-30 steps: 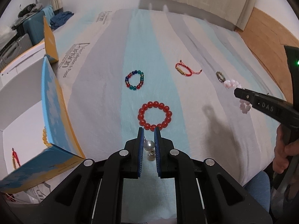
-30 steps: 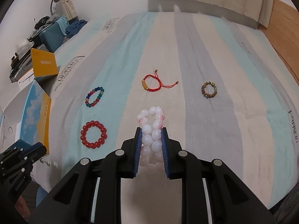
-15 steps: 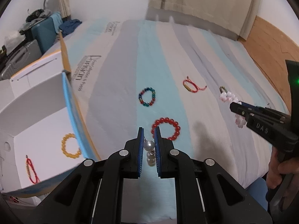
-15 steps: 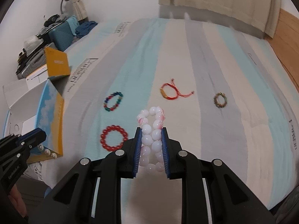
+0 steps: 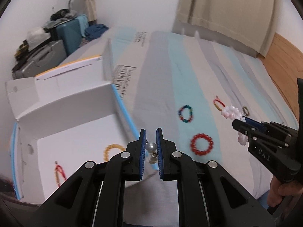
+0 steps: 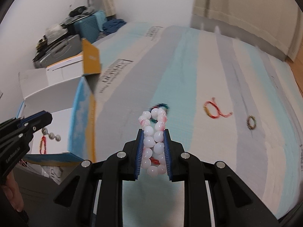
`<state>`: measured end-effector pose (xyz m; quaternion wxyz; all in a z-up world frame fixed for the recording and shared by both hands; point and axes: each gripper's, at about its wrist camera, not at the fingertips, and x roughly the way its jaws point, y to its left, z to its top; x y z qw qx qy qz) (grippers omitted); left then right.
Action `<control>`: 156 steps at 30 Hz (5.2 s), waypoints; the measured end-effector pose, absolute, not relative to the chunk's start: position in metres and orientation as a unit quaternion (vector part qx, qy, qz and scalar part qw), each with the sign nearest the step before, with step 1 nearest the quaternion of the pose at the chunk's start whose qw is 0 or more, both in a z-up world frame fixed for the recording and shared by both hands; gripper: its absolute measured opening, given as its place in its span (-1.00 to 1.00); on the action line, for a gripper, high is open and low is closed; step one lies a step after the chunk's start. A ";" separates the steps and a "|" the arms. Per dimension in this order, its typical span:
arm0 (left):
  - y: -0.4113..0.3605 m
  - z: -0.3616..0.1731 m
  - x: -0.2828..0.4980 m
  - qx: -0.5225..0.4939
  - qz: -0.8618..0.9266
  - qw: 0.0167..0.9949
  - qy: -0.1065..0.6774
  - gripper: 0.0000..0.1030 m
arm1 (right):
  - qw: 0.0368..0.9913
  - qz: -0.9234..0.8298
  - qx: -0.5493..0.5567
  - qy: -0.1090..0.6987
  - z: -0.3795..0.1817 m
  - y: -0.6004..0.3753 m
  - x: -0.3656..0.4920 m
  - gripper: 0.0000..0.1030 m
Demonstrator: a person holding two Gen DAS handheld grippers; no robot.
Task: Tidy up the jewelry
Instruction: 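Carry the earring and white bracelet into the box and open both tools, then withdraw both open tools from the box toward the remaining bracelets, then grasp the red bead bracelet with left tool while right tool grasps brown bead bracelet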
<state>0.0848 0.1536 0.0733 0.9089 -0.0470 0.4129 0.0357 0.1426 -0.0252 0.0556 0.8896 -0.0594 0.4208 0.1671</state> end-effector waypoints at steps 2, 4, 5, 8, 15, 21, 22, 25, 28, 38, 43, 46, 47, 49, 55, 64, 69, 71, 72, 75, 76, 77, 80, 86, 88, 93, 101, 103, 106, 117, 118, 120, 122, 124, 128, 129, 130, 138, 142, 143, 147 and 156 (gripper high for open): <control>0.170 0.076 0.080 -0.050 0.047 0.910 0.410 -0.80 | 0.889 0.176 -0.066 0.418 0.058 -0.009 0.140 -0.62; 0.183 0.078 0.077 -0.052 0.056 0.910 0.408 -0.80 | 0.887 0.189 -0.072 0.416 0.060 0.010 0.137 -0.62; 0.191 0.078 0.074 -0.052 0.062 0.910 0.407 -0.80 | 0.886 0.194 -0.074 0.414 0.061 0.018 0.136 -0.62; 0.215 0.077 0.066 -0.057 0.079 0.909 0.406 -0.80 | 0.883 0.213 -0.082 0.411 0.063 0.047 0.130 -0.62; 0.269 0.071 0.047 -0.074 0.118 0.902 0.409 -0.80 | 0.868 0.260 -0.106 0.410 0.057 0.113 0.116 -0.62; 0.305 0.056 0.032 -0.090 0.143 0.892 0.420 -0.80 | 0.852 0.285 -0.126 0.421 0.041 0.156 0.105 -0.62; 0.311 0.053 0.030 -0.092 0.147 0.890 0.422 -0.80 | 0.849 0.288 -0.128 0.424 0.038 0.160 0.103 -0.62; 0.325 0.045 0.025 -0.098 0.156 0.885 0.427 -0.80 | 0.842 0.293 -0.136 0.432 0.029 0.173 0.103 -0.62; 0.337 0.034 0.023 -0.105 0.163 0.879 0.436 -0.80 | 0.835 0.295 -0.139 0.444 0.019 0.183 0.104 -0.62; 0.357 -0.001 0.024 -0.121 0.173 0.861 0.463 -0.80 | 0.814 0.297 -0.148 0.476 -0.012 0.209 0.110 -0.62; 0.361 -0.010 0.024 -0.125 0.175 0.856 0.471 -0.80 | 0.808 0.299 -0.153 0.484 -0.021 0.218 0.110 -0.62; 0.363 -0.014 0.024 -0.124 0.176 0.853 0.475 -0.80 | 0.806 0.302 -0.153 0.485 -0.023 0.222 0.111 -0.62; 0.364 -0.015 0.024 -0.124 0.176 0.853 0.476 -0.80 | 0.806 0.302 -0.153 0.486 -0.024 0.223 0.112 -0.61; 0.364 -0.014 0.023 -0.124 0.175 0.854 0.475 -0.79 | 0.806 0.301 -0.155 0.486 -0.024 0.224 0.111 -0.57; 0.356 -0.008 0.022 -0.116 0.180 0.857 0.468 -0.61 | 0.819 0.303 -0.154 0.463 -0.011 0.219 0.102 -0.25; 0.333 0.012 0.019 -0.106 0.187 0.874 0.436 0.44 | 0.849 0.300 -0.131 0.415 0.030 0.183 0.100 0.43; 0.311 0.026 0.025 -0.095 0.175 0.884 0.424 0.72 | 0.862 0.283 -0.118 0.403 0.046 0.153 0.106 0.55; 0.303 0.031 0.026 -0.089 0.172 0.886 0.420 0.77 | 0.867 0.275 -0.113 0.400 0.051 0.140 0.109 0.58; 0.298 0.033 0.026 -0.086 0.170 0.888 0.419 0.81 | 0.868 0.273 -0.112 0.400 0.052 0.136 0.109 0.62; 0.282 0.040 0.030 -0.072 0.164 0.892 0.414 0.85 | 0.875 0.263 -0.102 0.393 0.058 0.118 0.110 0.73; 0.274 0.042 0.032 -0.069 0.160 0.894 0.413 0.86 | 0.877 0.259 -0.099 0.392 0.060 0.110 0.111 0.74; 0.271 0.043 0.032 -0.069 0.158 0.894 0.413 0.88 | 0.879 0.256 -0.097 0.391 0.061 0.104 0.112 0.76; 0.253 0.048 0.037 -0.064 0.147 0.897 0.412 0.88 | 0.883 0.246 -0.089 0.390 0.066 0.084 0.115 0.76; 0.212 0.055 0.047 -0.052 0.118 0.904 0.409 0.88 | 0.895 0.218 -0.074 0.381 0.076 0.037 0.121 0.84; 0.197 0.057 0.051 -0.049 0.106 0.906 0.408 0.88 | 0.899 0.208 -0.070 0.380 0.078 0.022 0.124 0.84; 0.162 0.056 0.066 -0.034 0.081 0.908 0.409 0.88 | 0.905 0.179 -0.058 0.380 0.081 -0.022 0.133 0.84; 0.104 0.047 0.088 -0.020 0.036 0.909 0.414 0.88 | 0.914 0.132 -0.044 0.382 0.079 -0.095 0.146 0.84; 0.088 0.043 0.096 -0.014 0.024 0.908 0.418 0.88 | 0.914 0.119 -0.039 0.386 0.075 -0.114 0.152 0.84; 0.068 0.034 0.107 -0.008 0.010 0.905 0.425 0.88 | 0.914 0.100 -0.037 0.392 0.069 -0.138 0.161 0.84; 0.019 -0.021 0.148 -0.002 -0.024 0.885 0.464 0.88 | 0.909 0.051 -0.015 0.414 0.034 -0.215 0.206 0.84; 0.018 -0.027 0.151 -0.003 -0.028 0.884 0.468 0.88 | 0.907 0.050 -0.014 0.417 0.031 -0.219 0.210 0.84; 0.016 -0.041 0.159 -0.006 -0.030 0.880 0.475 0.88 | 0.905 0.047 -0.012 0.422 0.024 -0.227 0.220 0.84; 0.015 -0.053 0.166 -0.011 -0.033 0.876 0.480 0.88 | 0.900 0.039 -0.014 0.434 0.012 -0.237 0.235 0.84; 0.014 -0.066 0.174 -0.012 -0.037 0.874 0.485 0.88 | 0.895 0.032 -0.018 0.444 0.001 -0.243 0.250 0.84; 0.010 -0.089 0.190 -0.002 -0.038 0.867 0.497 0.88 | 0.884 0.019 -0.020 0.466 -0.025 -0.256 0.282 0.84; 0.010 -0.095 0.194 0.000 -0.037 0.865 0.500 0.88 | 0.882 0.015 -0.021 0.471 -0.030 -0.259 0.289 0.84; 0.009 -0.098 0.196 0.000 -0.037 0.864 0.503 0.88 | 0.878 0.014 -0.019 0.477 -0.037 -0.263 0.298 0.84; 0.009 -0.122 0.211 0.002 -0.034 0.855 0.518 0.86 | 0.861 -0.016 -0.027 0.508 -0.076 -0.278 0.347 0.83; 0.007 -0.127 0.213 0.004 -0.040 0.854 0.519 0.86 | 0.852 -0.023 -0.012 0.523 -0.092 -0.285 0.365 0.78; 0.006 -0.128 0.213 0.007 -0.041 0.854 0.519 0.86 | 0.850 -0.024 -0.010 0.526 -0.093 -0.286 0.368 0.71; 0.005 -0.132 0.212 0.014 -0.041 0.852 0.521 0.81 | 0.841 -0.017 0.004 0.542 -0.105 -0.290 0.379 0.49; 0.002 -0.130 0.208 0.007 -0.047 0.850 0.524 0.17 | 0.819 -0.001 0.054 0.572 -0.119 -0.307 0.389 -0.22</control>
